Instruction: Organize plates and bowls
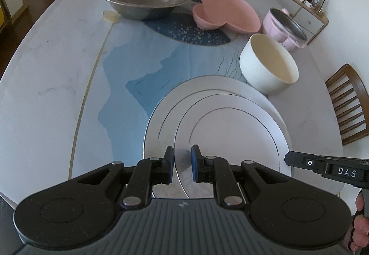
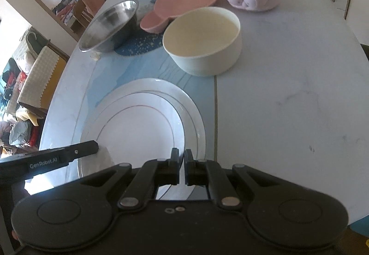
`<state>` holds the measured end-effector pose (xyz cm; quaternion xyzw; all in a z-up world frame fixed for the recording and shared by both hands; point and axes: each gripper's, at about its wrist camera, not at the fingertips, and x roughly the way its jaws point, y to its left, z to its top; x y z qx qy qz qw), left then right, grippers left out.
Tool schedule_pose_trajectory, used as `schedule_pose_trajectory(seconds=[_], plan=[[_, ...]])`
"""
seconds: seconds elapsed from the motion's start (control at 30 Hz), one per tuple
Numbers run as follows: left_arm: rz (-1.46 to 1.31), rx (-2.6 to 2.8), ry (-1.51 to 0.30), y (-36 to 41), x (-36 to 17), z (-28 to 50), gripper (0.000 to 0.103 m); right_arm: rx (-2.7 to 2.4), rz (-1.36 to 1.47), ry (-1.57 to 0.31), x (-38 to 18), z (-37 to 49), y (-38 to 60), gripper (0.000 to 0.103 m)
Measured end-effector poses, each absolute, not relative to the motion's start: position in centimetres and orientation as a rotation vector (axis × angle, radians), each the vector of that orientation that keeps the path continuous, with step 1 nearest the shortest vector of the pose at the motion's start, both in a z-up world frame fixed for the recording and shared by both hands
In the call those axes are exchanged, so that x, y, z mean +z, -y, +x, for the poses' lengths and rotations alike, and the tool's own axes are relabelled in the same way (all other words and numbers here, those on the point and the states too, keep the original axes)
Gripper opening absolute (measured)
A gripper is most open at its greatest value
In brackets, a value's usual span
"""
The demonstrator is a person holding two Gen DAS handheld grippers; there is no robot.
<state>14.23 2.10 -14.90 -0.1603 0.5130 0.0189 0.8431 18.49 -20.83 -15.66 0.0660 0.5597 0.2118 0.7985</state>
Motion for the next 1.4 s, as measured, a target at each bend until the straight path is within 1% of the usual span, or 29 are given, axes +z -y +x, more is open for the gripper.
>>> schedule_pose_trajectory(seconds=[0.8, 0.87, 1.0, 1.1, 1.27, 1.4], plan=[[-0.337, 0.044, -1.109, -2.1, -16.0, 14.7, 0.014, 0.437, 0.131, -1.212, -16.8, 19.2, 20.5, 0.006], [-0.338, 0.042, -1.117, -2.1, -16.0, 14.8, 0.014, 0.434, 0.132, -1.213, -16.8, 19.1, 20.5, 0.007], [-0.334, 0.046, -1.137, -2.1, -15.9, 15.2, 0.015, 0.432, 0.113, -1.216, -16.6, 19.1, 19.9, 0.014], [-0.325, 0.039, -1.154, -2.0, -15.9, 15.5, 0.017, 0.423, 0.082, -1.217, -16.4, 19.2, 19.4, 0.016], [-0.306, 0.029, -1.176, -1.9, -15.8, 15.7, 0.018, 0.408, 0.054, -1.24, -16.2, 19.4, 18.9, 0.017], [-0.283, 0.02, -1.184, -1.8, -15.7, 15.9, 0.018, 0.41, 0.012, -1.24, -15.8, 19.5, 18.5, 0.022]])
